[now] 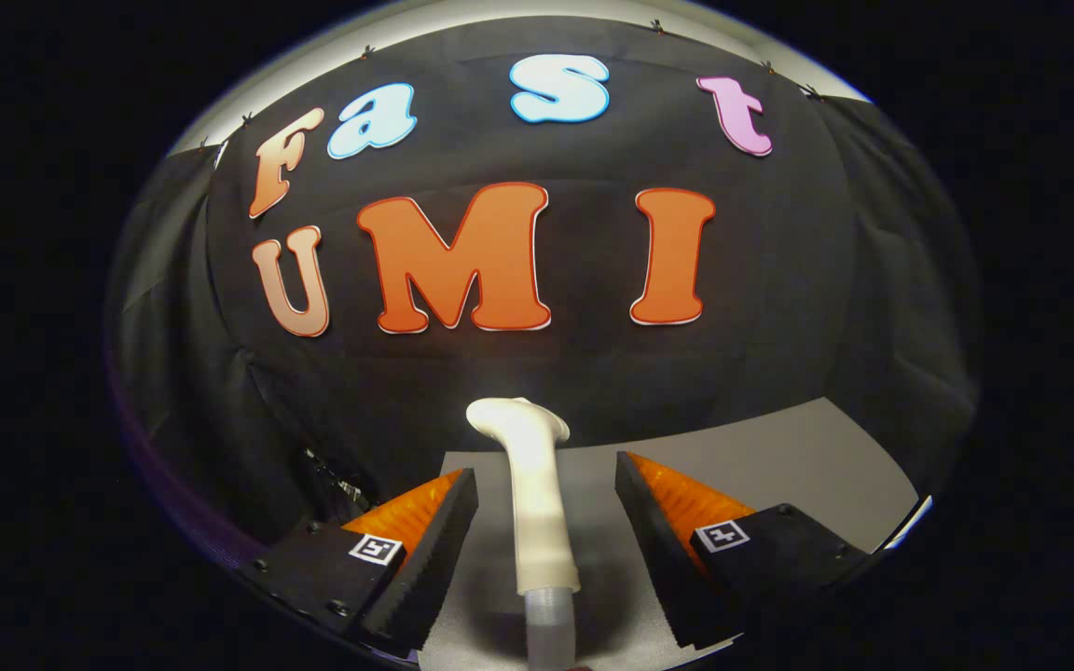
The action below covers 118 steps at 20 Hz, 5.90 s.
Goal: Iron the clothes twice with a garment steamer, once on the left side and once on the right side.
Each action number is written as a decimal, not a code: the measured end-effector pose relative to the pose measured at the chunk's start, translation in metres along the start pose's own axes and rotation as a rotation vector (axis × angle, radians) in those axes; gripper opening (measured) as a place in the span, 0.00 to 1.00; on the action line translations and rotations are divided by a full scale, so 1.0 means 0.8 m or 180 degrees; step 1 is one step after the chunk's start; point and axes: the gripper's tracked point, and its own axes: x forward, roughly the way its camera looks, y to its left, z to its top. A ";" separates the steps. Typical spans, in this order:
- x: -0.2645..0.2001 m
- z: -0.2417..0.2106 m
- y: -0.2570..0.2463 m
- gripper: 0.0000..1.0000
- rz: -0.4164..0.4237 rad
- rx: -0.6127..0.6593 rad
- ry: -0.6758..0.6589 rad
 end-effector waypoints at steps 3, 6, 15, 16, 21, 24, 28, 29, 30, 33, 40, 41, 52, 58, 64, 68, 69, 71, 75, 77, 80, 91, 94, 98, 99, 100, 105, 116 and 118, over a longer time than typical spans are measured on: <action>0.016 -0.025 -0.004 0.99 -0.0008 0.0011 0.0300; 0.023 -0.038 -0.001 0.99 0.0019 -0.0030 0.0526; 0.035 -0.070 0.002 0.48 0.0229 0.0229 0.1068; 0.036 -0.066 0.002 0.48 0.0227 0.0327 0.1047; 0.006 -0.025 -0.016 0.43 0.0052 0.0528 0.0514; -0.038 0.012 -0.028 0.43 -0.0047 0.0619 0.0055; -0.123 0.042 -0.045 0.43 -0.0256 0.0615 -0.0471; -0.142 0.047 -0.045 0.43 -0.0296 0.0622 -0.0573; -0.162 0.050 -0.047 0.43 -0.0333 0.0635 -0.0660; -0.230 0.055 -0.054 0.43 -0.0438 0.0797 -0.0944; -0.373 0.049 -0.027 0.42 -0.0667 0.0816 -0.1450; -0.392 0.046 -0.017 0.42 -0.0689 0.0806 -0.1516; -0.523 0.006 0.156 0.42 -0.0803 0.0448 -0.1929; -0.527 -0.011 0.248 0.42 -0.0649 0.0239 -0.1920; -0.505 -0.033 0.302 0.42 -0.0507 0.0168 -0.1831; -0.483 -0.056 0.313 0.42 -0.0459 0.0141 -0.1695; -0.479 -0.061 0.313 0.42 -0.0463 0.0127 -0.1661; -0.477 -0.073 0.311 0.42 -0.0495 0.0118 -0.1639; -0.471 -0.096 0.305 0.42 -0.0560 0.0081 -0.1583; -0.468 -0.110 0.304 0.42 -0.0558 0.0085 -0.1528; -0.459 -0.133 0.301 0.42 -0.0543 0.0146 -0.1423; -0.435 -0.211 0.297 0.42 -0.0554 0.0136 -0.1130; -0.428 -0.231 0.295 0.42 -0.0549 0.0167 -0.1035; -0.418 -0.264 0.289 0.42 -0.0556 0.0185 -0.0875; -0.416 -0.273 0.287 0.42 -0.0562 0.0184 -0.0834; -0.413 -0.281 0.286 0.42 -0.0570 0.0182 -0.0798; -0.401 -0.322 0.277 0.42 -0.0615 0.0196 -0.0618; -0.385 -0.402 0.271 0.42 -0.0644 0.0207 -0.0294; -0.381 -0.417 0.273 0.42 -0.0644 0.0202 -0.0229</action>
